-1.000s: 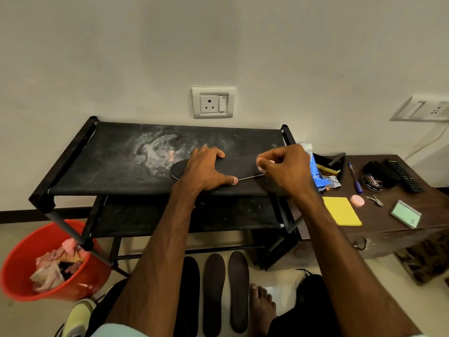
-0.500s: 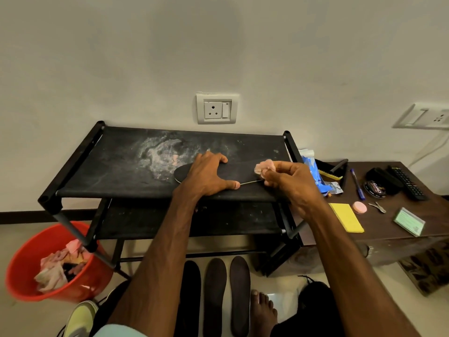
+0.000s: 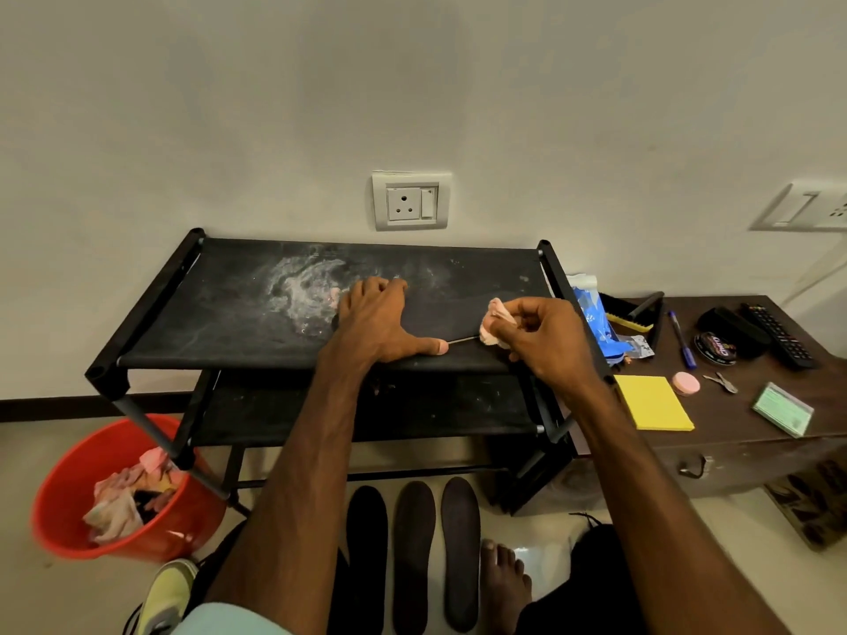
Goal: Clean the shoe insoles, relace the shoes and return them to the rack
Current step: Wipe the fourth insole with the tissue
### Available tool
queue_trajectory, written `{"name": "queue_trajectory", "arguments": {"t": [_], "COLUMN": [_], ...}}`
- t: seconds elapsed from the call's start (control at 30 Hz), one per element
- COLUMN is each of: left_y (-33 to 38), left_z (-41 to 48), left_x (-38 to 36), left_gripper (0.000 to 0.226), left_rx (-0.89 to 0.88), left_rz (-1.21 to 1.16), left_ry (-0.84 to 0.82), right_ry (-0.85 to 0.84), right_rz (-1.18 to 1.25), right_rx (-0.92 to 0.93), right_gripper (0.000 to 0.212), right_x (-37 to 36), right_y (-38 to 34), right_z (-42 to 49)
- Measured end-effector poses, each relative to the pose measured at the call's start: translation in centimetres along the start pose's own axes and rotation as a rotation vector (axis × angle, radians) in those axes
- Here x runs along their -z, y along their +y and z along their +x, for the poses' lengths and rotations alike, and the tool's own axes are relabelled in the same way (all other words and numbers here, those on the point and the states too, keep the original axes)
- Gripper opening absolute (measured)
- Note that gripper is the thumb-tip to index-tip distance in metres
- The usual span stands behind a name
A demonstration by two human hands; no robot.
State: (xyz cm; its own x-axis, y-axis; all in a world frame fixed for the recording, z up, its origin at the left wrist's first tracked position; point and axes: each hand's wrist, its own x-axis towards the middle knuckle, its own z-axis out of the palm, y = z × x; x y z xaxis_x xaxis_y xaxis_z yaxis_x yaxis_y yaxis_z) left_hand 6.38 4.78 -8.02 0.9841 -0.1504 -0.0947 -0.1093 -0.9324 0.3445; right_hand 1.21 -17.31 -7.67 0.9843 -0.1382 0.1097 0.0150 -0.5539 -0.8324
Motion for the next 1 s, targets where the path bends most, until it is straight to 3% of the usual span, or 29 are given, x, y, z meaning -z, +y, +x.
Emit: {"name": "queue_trajectory", "arguments": {"t": [0.23, 0.37, 0.5, 0.67, 0.87, 1.0], "left_y": [-2.2, -2.6, -2.2, -2.8, -1.8, 1.1], "left_z": [-1.8, -3.0, -2.9, -2.2, -4.9, -8.6], "left_x": [2.1, 2.1, 1.5, 0.8, -0.9, -2.2], "left_gripper": [0.091, 0.098, 0.1, 0.105, 0.089, 0.058], "left_rx": [0.181, 0.28, 0.321, 0.272, 0.22, 0.105], "left_rz": [-0.059, -0.03, -0.104, -0.326, -0.426, -0.563], "left_ry": [0.072, 0.073, 0.117, 0.253, 0.419, 0.593], "right_ry": [0.052, -0.117, -0.118, 0.002, 0.124, 0.272], "right_rz": [-0.259, -0.427, -0.446, -0.273, 0.02, 0.214], "right_rx": [0.206, 0.109, 0.098, 0.078, 0.076, -0.038], "right_gripper": [0.019, 0.013, 0.023, 0.014, 0.015, 0.021], "right_x": [-0.8, -1.8, -1.3, 0.8, 1.5, 0.5], "right_y": [1.2, 1.3, 1.3, 1.5, 0.1, -1.0], "right_z": [3.3, 5.4, 5.6, 3.9, 0.7, -2.1]}}
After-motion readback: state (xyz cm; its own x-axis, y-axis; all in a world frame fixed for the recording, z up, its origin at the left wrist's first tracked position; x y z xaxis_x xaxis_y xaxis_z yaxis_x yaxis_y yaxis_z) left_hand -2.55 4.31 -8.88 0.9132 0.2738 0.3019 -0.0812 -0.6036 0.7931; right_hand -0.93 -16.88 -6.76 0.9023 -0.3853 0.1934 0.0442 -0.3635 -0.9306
